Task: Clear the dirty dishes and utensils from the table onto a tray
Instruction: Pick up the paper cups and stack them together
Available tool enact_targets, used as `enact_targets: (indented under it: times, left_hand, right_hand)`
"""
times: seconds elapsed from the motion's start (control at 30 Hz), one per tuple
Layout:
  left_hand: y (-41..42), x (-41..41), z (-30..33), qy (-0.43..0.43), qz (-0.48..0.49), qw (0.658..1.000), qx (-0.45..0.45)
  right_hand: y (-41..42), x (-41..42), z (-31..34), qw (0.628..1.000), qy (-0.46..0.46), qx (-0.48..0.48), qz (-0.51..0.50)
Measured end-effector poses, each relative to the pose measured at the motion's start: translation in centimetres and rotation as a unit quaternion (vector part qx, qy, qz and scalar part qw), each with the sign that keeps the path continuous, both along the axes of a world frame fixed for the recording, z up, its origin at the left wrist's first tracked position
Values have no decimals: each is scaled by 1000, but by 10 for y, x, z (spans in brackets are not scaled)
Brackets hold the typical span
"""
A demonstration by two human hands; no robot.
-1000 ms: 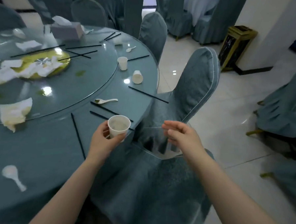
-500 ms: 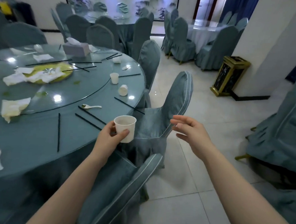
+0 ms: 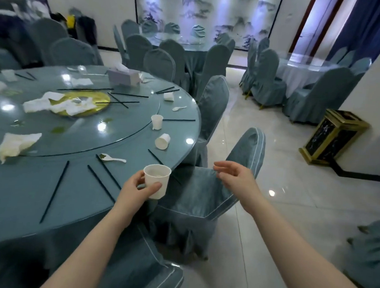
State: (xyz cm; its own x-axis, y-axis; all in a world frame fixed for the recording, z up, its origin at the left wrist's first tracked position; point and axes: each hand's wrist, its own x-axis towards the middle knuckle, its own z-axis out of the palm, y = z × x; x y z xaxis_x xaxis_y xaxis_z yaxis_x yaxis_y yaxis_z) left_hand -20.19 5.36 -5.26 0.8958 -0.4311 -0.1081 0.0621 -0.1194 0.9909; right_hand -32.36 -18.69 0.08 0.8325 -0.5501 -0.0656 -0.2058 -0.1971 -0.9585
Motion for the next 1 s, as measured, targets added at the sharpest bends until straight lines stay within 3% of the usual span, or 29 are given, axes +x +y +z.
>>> enact_targets:
  times: [0.33,0.47,0.63,0.83,1.0]
  left_hand:
    - [-7,65,6,-11,141,990,8]
    - [-18,88,2,3,207,978,3]
    - [-45,103,-13,59,305,951,9]
    - [-78,128,-28,86,380,920,25]
    - [-99,151,-33,87,398,913,40]
  right_hand:
    - [-29,157,-63,972,76,-71,209]
    - [-63,231,-92,945,108,-167,262]
    - [-101,333,-125,851,117,-356,368]
    - [-104,407,-157,723,84,-498,471]
    - [-104,440,-180,675,71,-543,494]
